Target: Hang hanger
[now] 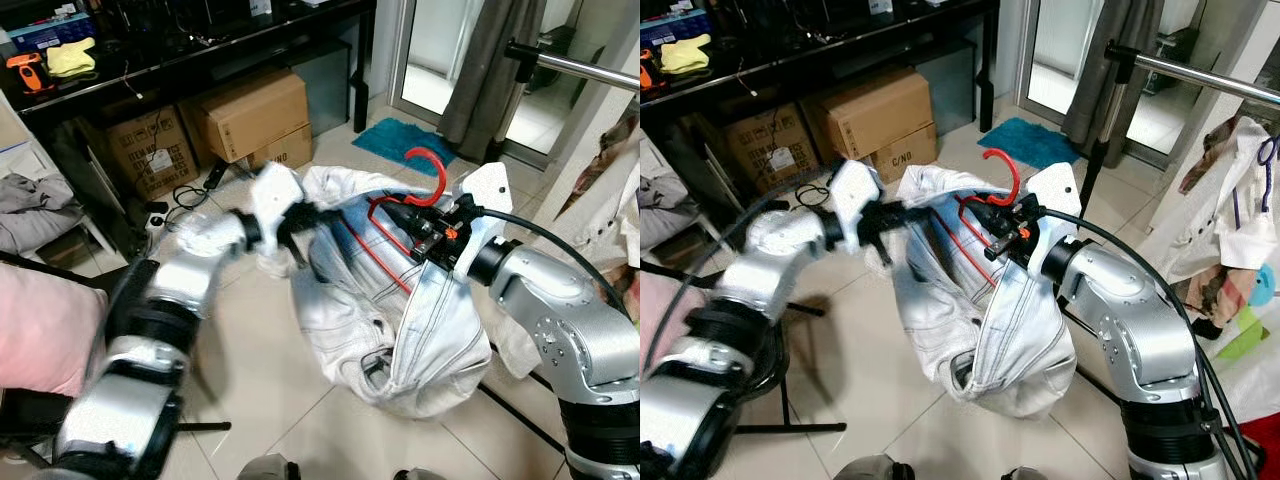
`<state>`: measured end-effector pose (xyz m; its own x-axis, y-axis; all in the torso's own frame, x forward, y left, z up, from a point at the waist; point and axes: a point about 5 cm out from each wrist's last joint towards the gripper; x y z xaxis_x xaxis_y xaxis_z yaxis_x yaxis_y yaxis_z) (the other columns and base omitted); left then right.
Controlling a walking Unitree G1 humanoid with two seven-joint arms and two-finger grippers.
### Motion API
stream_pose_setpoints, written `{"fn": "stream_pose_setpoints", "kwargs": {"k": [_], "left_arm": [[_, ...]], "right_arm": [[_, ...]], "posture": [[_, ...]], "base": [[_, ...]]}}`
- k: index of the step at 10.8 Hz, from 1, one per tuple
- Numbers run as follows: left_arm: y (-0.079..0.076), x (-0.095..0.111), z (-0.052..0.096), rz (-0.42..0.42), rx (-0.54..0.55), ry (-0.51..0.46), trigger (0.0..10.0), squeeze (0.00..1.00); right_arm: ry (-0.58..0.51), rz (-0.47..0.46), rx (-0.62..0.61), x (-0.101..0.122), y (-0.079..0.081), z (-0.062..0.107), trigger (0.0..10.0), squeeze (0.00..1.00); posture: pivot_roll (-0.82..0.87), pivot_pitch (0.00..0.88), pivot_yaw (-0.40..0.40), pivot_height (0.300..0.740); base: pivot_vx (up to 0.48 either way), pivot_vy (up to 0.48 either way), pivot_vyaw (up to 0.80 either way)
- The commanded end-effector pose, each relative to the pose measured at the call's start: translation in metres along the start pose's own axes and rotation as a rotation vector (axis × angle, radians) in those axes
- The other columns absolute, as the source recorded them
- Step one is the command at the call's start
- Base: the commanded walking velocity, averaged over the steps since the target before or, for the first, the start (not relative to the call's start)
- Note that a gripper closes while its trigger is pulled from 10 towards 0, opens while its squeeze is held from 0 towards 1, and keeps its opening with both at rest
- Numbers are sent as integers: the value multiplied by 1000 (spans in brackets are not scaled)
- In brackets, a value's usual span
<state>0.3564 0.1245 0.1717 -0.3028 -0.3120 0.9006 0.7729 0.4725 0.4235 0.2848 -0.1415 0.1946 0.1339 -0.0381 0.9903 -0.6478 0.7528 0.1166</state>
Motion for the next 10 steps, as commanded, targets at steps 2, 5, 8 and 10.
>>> {"fn": "stream_pose_setpoints", "kwargs": {"k": [2,5,8,10], "left_arm": [[23,24,20,13,26,-67,0,0],[37,51,28,26,-12,-147,0,0],[71,51,46,-11,186,-50,0,0],[87,39,66,-77,259,84,0,0]], "right_arm": [[88,80,41,-10,5,0,0,0],[182,94,20,-26,4,0,0,0],[253,117,33,-40,8,8,0,0],[212,95,8,-38,5,17,0,0]], "posture": [[14,0,81,740],[19,0,78,740],[10,0,88,740],[8,0,91,740]], "base": [[0,0,0],[0,0,0],[0,0,0],[0,0,0]]}}
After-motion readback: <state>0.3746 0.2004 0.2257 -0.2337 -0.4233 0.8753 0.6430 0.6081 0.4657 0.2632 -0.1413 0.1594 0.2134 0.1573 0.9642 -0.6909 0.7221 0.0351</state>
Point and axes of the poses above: a point about 5 cm out from each wrist's last joint towards the gripper, its own z axis pointing back from the gripper into the wrist, its own x axis along the axis of the wrist's last joint, y = z × x, and after that the axes turned 9 degrees about -z, right-handed
